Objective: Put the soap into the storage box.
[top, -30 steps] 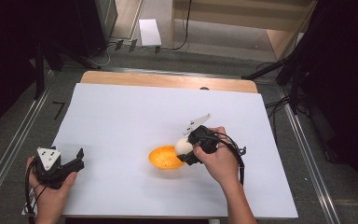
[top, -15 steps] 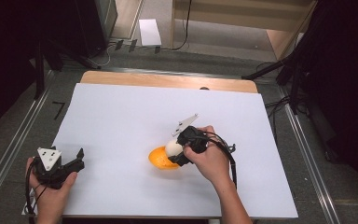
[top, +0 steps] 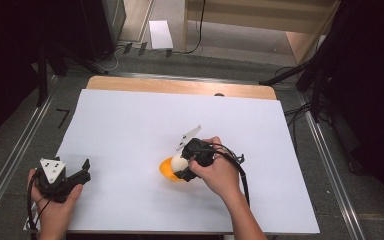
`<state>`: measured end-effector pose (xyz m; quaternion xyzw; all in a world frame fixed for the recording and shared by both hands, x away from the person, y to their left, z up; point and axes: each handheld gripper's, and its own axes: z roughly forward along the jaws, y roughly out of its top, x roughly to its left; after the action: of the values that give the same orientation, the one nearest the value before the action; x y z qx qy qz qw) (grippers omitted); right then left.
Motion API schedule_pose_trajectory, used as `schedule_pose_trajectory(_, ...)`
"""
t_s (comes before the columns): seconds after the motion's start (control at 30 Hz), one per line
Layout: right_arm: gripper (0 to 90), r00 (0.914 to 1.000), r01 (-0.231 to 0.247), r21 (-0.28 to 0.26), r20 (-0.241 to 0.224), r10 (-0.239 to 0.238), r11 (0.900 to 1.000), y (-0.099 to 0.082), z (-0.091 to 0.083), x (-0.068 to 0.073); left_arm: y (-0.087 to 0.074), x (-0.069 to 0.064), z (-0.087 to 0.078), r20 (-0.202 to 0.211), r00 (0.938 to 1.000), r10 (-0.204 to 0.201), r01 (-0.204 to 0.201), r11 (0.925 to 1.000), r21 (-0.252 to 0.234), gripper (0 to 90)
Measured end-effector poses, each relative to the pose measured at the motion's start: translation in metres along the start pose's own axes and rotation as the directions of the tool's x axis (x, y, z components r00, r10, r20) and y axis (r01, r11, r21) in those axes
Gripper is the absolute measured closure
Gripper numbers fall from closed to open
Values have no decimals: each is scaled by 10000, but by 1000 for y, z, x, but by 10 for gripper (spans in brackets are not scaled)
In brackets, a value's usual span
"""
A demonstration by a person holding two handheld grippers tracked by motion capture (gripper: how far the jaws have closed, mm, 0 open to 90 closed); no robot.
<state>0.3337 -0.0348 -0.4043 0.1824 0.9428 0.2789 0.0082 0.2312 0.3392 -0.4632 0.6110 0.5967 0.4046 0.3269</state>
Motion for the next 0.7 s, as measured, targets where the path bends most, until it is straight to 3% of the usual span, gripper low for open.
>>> schedule_pose_trajectory(0.43, 242, 9989, -117, 84, -461, 120, 9999, -3, 2, -2, 0, 0, 0, 14, 10000, -76, 76, 10000, 6, 141)
schedule_pose_trajectory(0.6, 237, 9995, -141, -334, -295, 131, 9993, -5, -6, -3, 0, 0, 0, 15, 10000, -83, 83, 10000, 4, 141)
schedule_pose_trajectory(0.7, 220, 9989, -384, -560, -278, 369, 9977, -7, -12, -6, 0, 1, 0, 36, 10000, -90, 90, 10000, -1, 141)
